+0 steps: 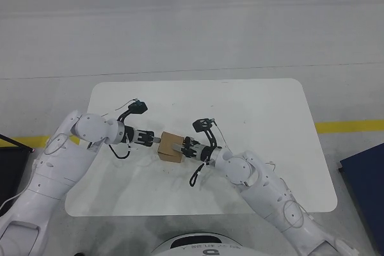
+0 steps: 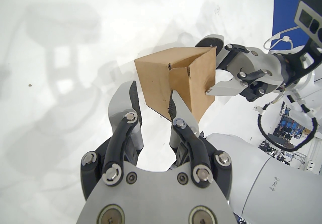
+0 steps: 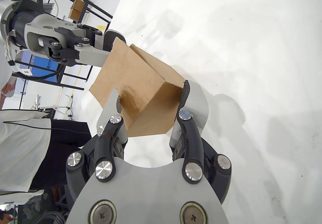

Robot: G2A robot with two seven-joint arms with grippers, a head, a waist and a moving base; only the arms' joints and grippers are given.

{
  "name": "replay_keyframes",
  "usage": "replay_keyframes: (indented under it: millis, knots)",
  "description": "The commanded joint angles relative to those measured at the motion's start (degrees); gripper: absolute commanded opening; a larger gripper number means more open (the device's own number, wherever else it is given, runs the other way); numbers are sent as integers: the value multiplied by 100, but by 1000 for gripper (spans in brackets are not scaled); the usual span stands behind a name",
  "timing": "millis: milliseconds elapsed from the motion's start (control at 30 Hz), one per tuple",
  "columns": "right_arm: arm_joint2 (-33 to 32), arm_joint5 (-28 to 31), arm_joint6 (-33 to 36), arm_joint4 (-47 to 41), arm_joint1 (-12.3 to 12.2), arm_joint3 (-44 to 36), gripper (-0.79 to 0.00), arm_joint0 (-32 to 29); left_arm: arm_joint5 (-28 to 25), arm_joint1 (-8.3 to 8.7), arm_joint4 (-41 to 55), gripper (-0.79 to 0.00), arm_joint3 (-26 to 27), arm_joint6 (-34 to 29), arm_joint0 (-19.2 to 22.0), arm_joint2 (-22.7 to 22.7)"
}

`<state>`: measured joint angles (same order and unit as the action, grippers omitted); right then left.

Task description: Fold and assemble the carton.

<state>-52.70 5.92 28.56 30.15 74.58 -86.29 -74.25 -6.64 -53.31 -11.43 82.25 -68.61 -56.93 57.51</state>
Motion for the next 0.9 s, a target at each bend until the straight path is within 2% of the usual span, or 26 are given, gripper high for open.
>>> replay_keyframes:
  millis: [0,433,867]
  knots:
    - [2,6,5,10,0,-3,-336,5,-36,3,33,-483,29,41,-26,17]
    - [0,34,-13,9,2,3,-326,2,-54,-34,38,-486,27,36,45,-98]
    - [16,33,-15,6,8,49,-357,3,46,-15,-45,-489,40,-5,-11,-71]
